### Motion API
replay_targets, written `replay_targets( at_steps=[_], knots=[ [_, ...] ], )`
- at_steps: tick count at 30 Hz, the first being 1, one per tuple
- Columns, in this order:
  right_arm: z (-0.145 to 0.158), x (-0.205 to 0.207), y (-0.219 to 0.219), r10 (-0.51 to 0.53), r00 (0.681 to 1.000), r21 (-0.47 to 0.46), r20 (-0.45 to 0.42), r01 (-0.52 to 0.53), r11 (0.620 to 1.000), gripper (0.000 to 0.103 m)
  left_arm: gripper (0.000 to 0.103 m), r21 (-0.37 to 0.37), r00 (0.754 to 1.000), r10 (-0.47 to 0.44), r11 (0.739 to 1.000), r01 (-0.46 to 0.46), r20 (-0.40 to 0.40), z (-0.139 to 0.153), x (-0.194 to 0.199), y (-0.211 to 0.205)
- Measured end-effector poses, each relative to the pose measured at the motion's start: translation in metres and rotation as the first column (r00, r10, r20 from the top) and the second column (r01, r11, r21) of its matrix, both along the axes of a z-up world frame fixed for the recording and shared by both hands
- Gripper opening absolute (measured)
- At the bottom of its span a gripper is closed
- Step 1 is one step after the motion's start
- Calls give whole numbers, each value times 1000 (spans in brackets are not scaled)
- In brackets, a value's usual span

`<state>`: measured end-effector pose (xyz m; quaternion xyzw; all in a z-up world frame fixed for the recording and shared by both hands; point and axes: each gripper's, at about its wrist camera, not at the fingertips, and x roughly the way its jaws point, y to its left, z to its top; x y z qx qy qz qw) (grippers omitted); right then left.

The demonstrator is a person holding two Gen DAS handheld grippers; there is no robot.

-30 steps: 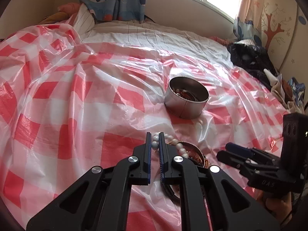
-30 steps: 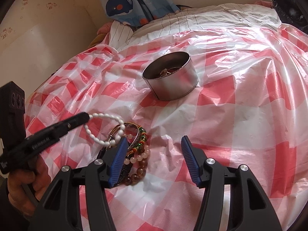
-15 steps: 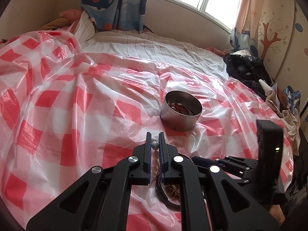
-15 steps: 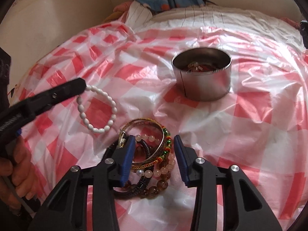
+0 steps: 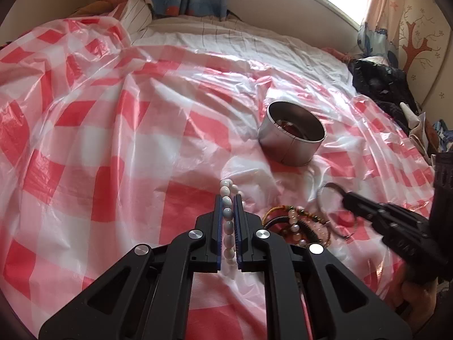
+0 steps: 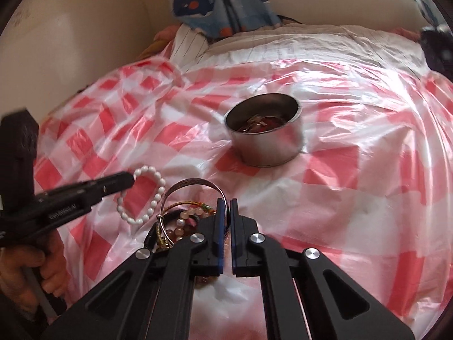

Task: Organize jewelry
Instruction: 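Close the right tool on a silver bangle while the left tool holds the white bracelet, then carry the white bracelet and bangle over the tin and open both tools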

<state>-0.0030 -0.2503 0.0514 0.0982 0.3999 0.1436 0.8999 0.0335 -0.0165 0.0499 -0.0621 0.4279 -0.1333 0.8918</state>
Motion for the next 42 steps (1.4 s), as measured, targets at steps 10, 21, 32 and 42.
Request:
replay_targets(
  at_steps=[10,21,32,42],
  knots=[
    [-27,11,-17,-93,990,-66,-110,86,994,24,8,36,997,11,999,-8,-73,-17,5,-2],
    [-37,10,0,-60,993,-195,-105,39,980,7,6,180,997,-42,982,54,-69,-25,4,-21],
    [-6,-6,-42,-94,995,171,-33,98,980,3,6,-3,988,-76,997,77,134,28,-15,-21],
    [-26,5,-19,-67,993,20,-97,69,997,44,6,-4,991,-76,997,77,106,20,-12,-20]
  ],
)
